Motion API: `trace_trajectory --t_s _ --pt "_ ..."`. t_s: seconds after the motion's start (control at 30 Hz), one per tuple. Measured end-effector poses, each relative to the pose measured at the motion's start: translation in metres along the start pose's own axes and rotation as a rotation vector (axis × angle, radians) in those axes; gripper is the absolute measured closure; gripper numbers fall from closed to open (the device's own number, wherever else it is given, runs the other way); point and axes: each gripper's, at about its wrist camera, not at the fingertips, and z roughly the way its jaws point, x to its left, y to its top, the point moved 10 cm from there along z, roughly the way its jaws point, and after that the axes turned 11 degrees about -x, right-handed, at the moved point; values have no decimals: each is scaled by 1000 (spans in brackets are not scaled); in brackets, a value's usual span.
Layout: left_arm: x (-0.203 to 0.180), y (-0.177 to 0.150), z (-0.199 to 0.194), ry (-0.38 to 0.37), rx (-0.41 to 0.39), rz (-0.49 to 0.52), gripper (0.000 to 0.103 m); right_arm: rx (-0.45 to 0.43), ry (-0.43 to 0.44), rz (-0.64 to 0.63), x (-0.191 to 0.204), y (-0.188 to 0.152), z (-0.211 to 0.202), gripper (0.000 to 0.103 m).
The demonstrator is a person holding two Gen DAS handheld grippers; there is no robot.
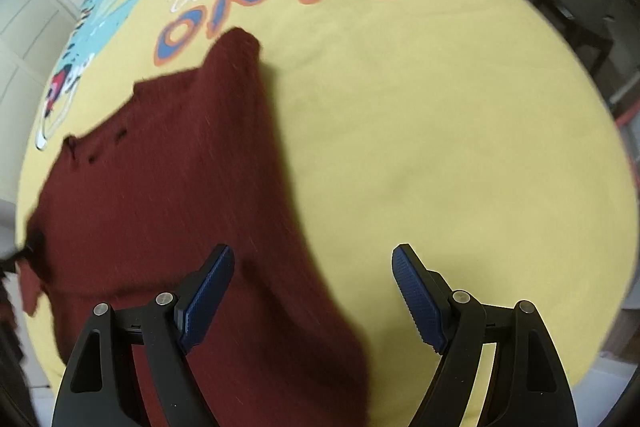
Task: Fold small clothes
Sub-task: 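Carry the held sleeve across the sweater body and open the left gripper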
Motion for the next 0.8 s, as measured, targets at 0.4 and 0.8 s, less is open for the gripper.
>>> trace_trajectory --t_s 0.4,0.8 --pt "-17 1 13 12 -16 53 92 18 56 49 28 37 51 86" --pt "-19 -6 32 27 -44 21 76 -22 -37 -31 19 30 59 74"
